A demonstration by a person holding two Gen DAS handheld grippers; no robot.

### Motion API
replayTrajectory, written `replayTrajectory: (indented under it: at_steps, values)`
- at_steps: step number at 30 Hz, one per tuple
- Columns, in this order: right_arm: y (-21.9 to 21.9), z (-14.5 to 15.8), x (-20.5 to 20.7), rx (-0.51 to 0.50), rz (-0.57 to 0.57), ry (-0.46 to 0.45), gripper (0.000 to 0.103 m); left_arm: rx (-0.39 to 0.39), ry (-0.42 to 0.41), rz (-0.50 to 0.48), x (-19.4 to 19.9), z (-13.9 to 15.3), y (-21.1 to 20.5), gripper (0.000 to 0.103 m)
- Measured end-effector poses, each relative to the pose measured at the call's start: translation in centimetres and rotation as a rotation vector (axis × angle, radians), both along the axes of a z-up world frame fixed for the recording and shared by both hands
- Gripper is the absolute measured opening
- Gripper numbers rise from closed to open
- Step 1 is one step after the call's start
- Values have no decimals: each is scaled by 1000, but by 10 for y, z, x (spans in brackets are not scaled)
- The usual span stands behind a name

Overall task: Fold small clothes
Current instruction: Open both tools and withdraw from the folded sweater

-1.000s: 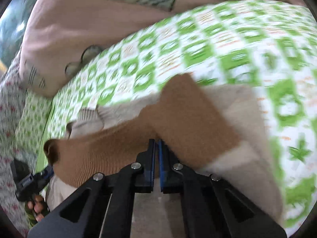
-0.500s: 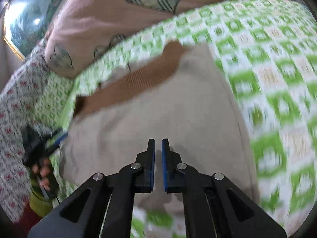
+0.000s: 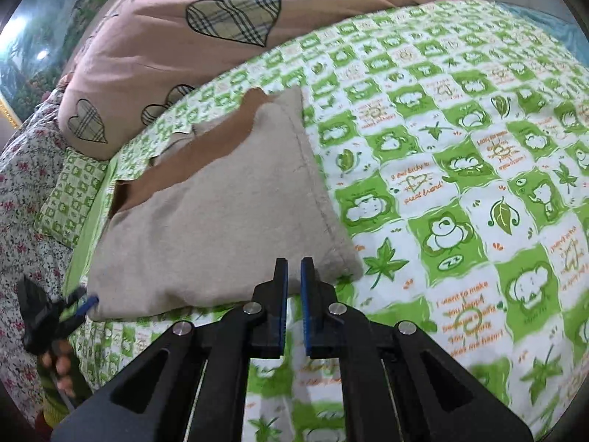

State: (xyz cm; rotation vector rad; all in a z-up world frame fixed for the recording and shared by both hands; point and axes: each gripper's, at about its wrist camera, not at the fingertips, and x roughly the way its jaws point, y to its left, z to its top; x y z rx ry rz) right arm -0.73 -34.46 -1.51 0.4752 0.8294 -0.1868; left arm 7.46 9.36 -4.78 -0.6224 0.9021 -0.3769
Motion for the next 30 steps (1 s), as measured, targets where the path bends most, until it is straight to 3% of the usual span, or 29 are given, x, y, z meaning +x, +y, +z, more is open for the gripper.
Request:
replayTrajectory:
  at_steps: [6, 16, 18, 20, 22, 24, 26, 28, 30]
  values:
    - [21, 6, -3, 30, 39, -50, 8, -148, 77, 87, -33, -24, 6, 72]
    - [36, 9, -15, 84, 67, -92, 10, -138, 21, 269, 11, -25, 7, 74]
    - [36, 7, -13, 98, 71, -84, 11, -133, 15, 295, 24, -22, 10, 70]
    - [35, 5, -12, 96, 71, -77, 11, -130, 8, 294, 33, -20, 12, 44]
    - [33, 5, -11, 108, 73, -79, 11, -99, -2, 285, 41, -15, 12, 25]
    - [31, 4, -8, 128, 77, -85, 12, -49, -31, 276, 44, -4, 9, 14]
    - [28, 3, -2, 153, 82, -81, 24, -13, -66, 253, 43, 10, 2, 12]
    - [26, 6, 1, 173, 79, -111, 68, 34, -104, 220, 44, 28, -12, 10]
    - [26, 13, 6, 142, 80, -148, 74, 61, -151, 183, 42, 43, -26, 9]
